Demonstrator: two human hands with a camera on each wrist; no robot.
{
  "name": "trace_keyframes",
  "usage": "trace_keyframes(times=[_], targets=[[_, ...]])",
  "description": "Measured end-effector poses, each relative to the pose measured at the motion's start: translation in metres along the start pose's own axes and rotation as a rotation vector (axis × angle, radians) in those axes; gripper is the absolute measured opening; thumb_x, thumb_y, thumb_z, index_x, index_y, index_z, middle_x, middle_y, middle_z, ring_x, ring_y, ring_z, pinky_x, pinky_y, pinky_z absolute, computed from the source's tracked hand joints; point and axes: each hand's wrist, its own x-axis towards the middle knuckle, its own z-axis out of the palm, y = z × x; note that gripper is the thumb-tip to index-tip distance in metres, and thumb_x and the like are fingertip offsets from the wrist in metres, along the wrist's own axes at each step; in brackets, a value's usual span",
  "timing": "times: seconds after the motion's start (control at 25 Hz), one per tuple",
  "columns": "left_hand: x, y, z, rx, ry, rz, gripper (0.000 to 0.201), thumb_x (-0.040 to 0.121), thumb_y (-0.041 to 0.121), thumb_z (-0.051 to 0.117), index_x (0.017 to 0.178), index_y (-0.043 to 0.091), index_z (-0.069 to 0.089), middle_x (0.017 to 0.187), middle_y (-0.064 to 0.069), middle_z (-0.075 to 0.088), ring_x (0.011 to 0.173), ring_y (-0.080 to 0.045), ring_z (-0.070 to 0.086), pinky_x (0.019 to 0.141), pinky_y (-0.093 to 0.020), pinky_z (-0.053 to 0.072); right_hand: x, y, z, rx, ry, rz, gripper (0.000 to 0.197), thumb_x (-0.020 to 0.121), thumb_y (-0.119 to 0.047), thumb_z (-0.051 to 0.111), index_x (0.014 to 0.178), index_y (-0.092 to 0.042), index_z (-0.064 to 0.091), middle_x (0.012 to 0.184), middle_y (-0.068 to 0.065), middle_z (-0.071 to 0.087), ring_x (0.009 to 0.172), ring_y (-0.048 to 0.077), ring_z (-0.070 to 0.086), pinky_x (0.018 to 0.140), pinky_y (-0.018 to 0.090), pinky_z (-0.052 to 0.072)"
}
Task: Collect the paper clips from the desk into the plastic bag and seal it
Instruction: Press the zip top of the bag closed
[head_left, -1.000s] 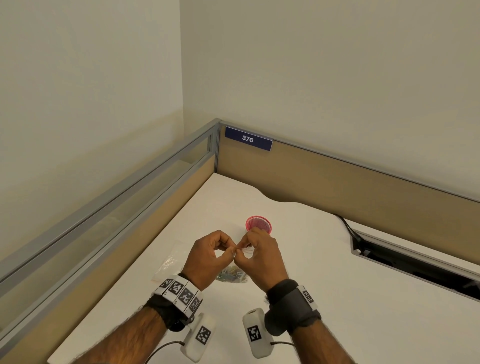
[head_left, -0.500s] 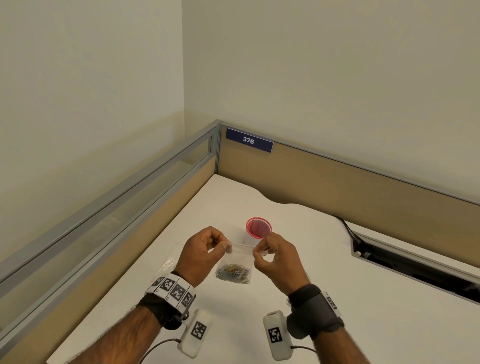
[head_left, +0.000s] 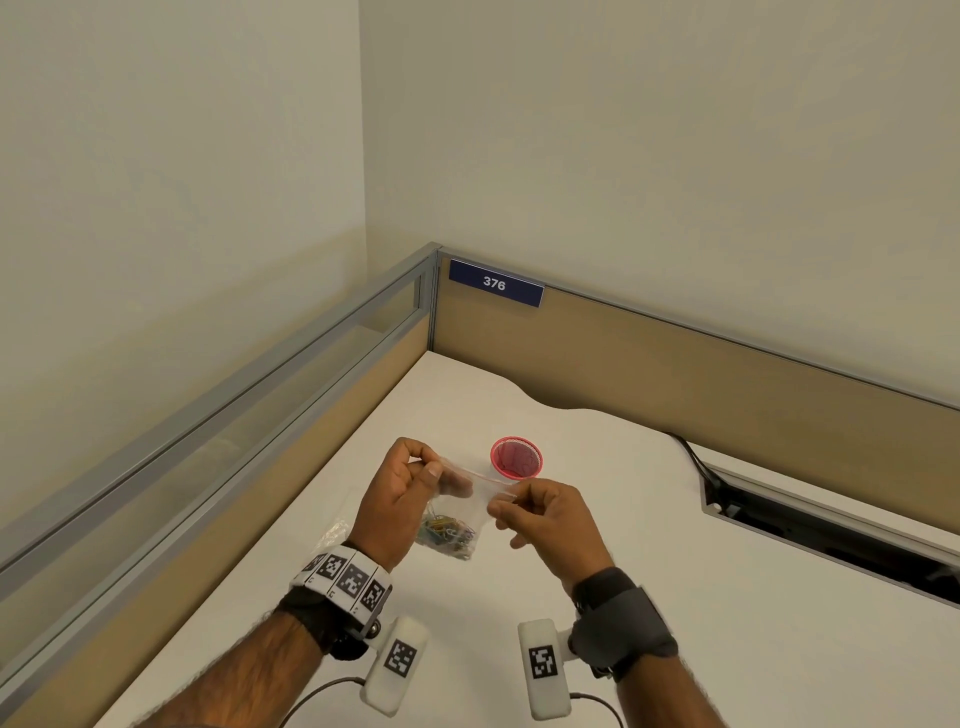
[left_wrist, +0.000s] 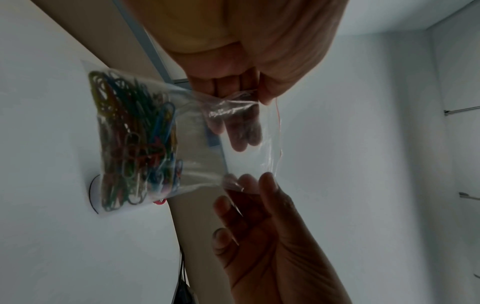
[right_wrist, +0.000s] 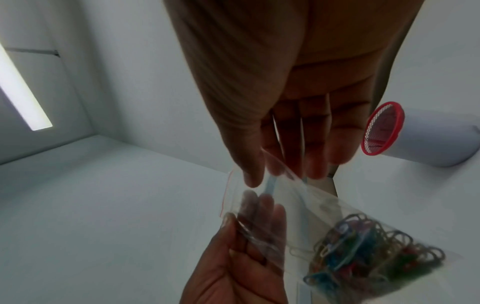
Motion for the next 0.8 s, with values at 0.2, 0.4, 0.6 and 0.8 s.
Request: trace_keyframes(times=[0.2, 0.4, 0.6, 0.8], targets=[[-0.001, 0.003, 0.000, -0.011, 0.050, 0.021, 0.003, 0.102, 0.003, 0.046, 0.100, 0.006, 0.047, 0.087, -0.017, 0.076, 0.088, -0.030, 0.074, 0.092, -0.044, 0.055, 0.002, -0.001, 0.003, 0.108, 0.147, -0.048, 0.005, 0.084, -0.011, 0.071, 0.082, -0.008, 0.073, 0.082, 0.007, 0.072, 0.069, 0.014, 0.063, 0.058, 0.026, 0.056], [0.000, 0.007, 0.001, 0.026, 0.024, -0.007, 0.029, 0.086, 0.004, 0.072, 0.112, 0.012, 0.062, 0.082, -0.007, 0.075, 0.083, -0.017, 0.070, 0.082, -0.025, 0.054, 0.003, -0.005, 0.001, 0.134, 0.154, -0.065, 0.009, 0.087, -0.008, 0.066, 0.086, -0.010, 0.075, 0.086, 0.000, 0.074, 0.072, 0.008, 0.064, 0.057, 0.021, 0.052], [0.003, 0.006, 0.008, 0.179, -0.080, 0.056, 0.011, 0.081, 0.019, 0.080, 0.091, 0.017, 0.077, 0.087, -0.001, 0.077, 0.082, -0.013, 0.071, 0.078, -0.025, 0.057, 0.000, -0.008, 0.003, 0.111, 0.109, -0.069, 0.011, 0.086, -0.005, 0.066, 0.086, -0.009, 0.076, 0.075, -0.005, 0.072, 0.063, 0.008, 0.059, 0.053, 0.015, 0.046], [0.005, 0.002, 0.010, 0.262, -0.105, 0.059, 0.011, 0.083, 0.024, 0.079, 0.092, 0.019, 0.078, 0.090, 0.002, 0.078, 0.088, -0.014, 0.073, 0.083, -0.031, 0.058, -0.003, -0.010, 0.003, 0.128, 0.080, -0.080, 0.012, 0.086, -0.002, 0.066, 0.089, -0.008, 0.075, 0.083, 0.008, 0.074, 0.059, 0.010, 0.059, 0.046, 0.014, 0.042]])
